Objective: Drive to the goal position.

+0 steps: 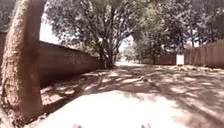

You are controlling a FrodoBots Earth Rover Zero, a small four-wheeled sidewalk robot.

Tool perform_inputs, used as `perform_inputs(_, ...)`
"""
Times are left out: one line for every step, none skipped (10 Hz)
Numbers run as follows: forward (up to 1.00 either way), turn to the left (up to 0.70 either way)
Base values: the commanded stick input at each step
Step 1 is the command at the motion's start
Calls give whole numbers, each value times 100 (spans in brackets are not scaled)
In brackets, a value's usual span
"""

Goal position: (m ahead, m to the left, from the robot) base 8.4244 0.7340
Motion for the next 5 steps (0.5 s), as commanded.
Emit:
perform_inputs(70, -5)
perform_inputs(70, -12)
perform_inputs(70, -19)
perform_inputs(70, -27)
perform_inputs(70, -34)
